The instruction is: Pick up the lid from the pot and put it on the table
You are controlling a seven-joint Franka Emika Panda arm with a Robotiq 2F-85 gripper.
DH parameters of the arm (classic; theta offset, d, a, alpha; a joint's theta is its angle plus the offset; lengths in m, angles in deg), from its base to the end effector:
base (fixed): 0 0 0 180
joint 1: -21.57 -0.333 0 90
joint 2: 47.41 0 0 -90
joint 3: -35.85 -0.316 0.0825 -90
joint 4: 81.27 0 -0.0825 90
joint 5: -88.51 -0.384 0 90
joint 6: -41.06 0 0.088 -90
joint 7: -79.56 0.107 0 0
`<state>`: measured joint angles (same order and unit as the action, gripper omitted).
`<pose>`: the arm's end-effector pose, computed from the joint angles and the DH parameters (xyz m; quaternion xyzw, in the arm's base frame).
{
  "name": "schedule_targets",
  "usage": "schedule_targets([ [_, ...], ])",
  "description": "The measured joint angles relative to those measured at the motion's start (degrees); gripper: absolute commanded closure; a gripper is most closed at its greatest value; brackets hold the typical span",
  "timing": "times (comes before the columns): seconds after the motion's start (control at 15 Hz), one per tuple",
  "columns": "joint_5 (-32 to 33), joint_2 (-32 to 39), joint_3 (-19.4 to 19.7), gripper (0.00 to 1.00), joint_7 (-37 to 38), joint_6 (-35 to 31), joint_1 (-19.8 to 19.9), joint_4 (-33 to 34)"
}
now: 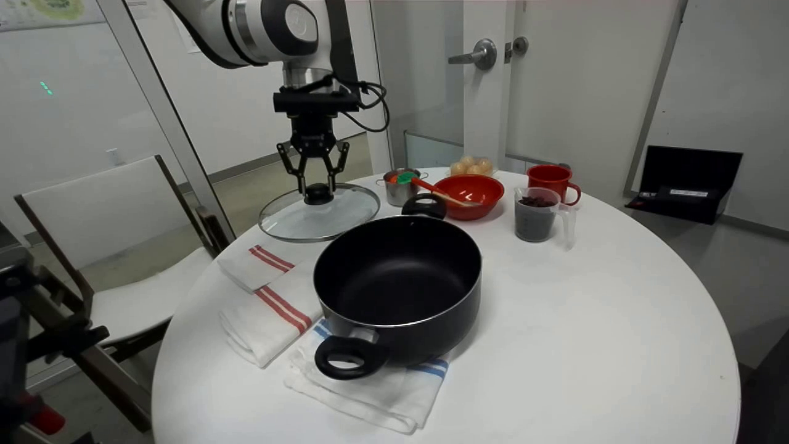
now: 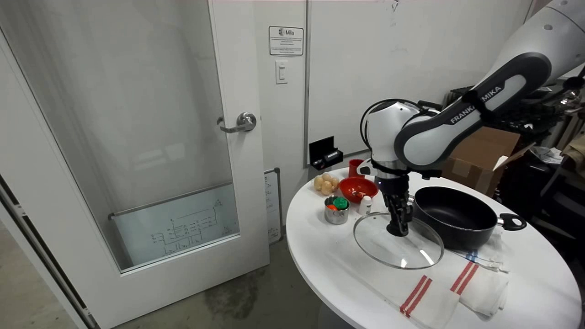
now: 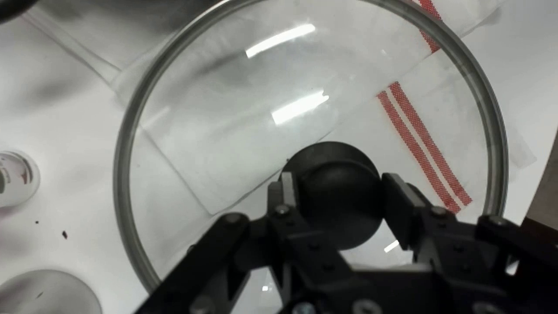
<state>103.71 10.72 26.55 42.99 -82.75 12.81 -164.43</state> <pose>0.6454 0.1855 0.0593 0.8492 0.5079 -0.1444 0.0015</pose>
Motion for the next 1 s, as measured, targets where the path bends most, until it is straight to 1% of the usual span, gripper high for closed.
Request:
schedule_targets([
  [0.6,0.4,7.6,1.2,0.75,-0.8,-0.2,0.0,7.0],
  [1.0,1.2,10.4,2.1,0.75,-0.8,-3.3,0.0,9.0],
])
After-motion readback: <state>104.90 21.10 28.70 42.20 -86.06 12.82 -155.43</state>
